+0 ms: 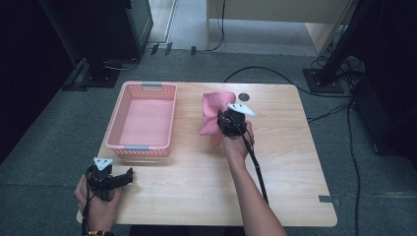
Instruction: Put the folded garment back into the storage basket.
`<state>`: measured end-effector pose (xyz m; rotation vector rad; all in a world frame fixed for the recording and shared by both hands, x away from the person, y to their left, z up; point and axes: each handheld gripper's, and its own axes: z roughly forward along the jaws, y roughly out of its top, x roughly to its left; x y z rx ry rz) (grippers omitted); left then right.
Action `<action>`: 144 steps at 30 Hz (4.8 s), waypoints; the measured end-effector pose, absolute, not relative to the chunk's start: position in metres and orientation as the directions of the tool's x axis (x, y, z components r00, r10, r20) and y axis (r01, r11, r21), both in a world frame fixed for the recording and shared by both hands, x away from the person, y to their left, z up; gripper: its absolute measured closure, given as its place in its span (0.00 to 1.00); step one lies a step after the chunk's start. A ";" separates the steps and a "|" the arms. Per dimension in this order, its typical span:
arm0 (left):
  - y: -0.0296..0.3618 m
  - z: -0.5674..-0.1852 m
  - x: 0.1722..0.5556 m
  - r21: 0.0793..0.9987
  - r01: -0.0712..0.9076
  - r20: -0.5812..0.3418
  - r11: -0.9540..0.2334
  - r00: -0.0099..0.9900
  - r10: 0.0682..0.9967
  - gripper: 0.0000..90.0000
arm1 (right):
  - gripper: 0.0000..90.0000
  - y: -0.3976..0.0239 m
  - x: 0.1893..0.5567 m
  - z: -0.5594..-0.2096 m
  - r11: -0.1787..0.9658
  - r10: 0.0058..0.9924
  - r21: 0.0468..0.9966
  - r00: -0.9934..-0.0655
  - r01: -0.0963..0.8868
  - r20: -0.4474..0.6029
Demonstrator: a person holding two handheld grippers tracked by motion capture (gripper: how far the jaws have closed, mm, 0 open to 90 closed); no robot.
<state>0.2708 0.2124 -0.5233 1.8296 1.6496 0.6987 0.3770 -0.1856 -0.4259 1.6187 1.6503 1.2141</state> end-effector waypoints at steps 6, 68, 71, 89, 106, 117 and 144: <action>0.212 -0.523 0.271 0.715 0.695 0.005 -0.075 0.102 0.995 0.00 | 0.85 -0.175 0.379 -0.411 -0.105 0.965 0.871 -0.161 0.481 0.206; 0.213 -0.523 0.271 0.712 0.697 0.007 -0.078 0.105 0.994 0.00 | 0.85 -0.023 0.406 -0.346 0.006 0.908 0.895 -0.377 0.447 0.182; 0.213 -0.523 0.272 0.713 0.697 0.007 -0.078 0.104 0.995 0.00 | 0.85 -0.014 0.408 -0.350 0.009 0.904 0.895 -0.387 0.445 0.183; 0.213 -0.523 0.272 0.714 0.696 0.007 -0.079 0.106 0.994 0.00 | 0.84 0.039 0.421 -0.389 0.050 0.873 0.884 -0.450 0.465 0.187; 0.213 -0.523 0.272 0.715 0.695 0.007 -0.080 0.107 0.994 0.00 | 0.84 0.068 0.431 -0.412 -0.011 0.840 0.866 -0.466 0.501 0.280; 0.213 -0.523 0.272 0.715 0.695 0.007 -0.079 0.106 0.994 0.00 | 0.81 0.056 0.440 -0.431 0.028 0.848 0.830 -0.453 0.557 0.276; 0.212 -0.523 0.273 0.716 0.694 0.005 -0.076 0.104 0.995 0.00 | 0.13 0.003 0.426 -0.441 0.173 0.856 0.814 -0.493 0.555 0.155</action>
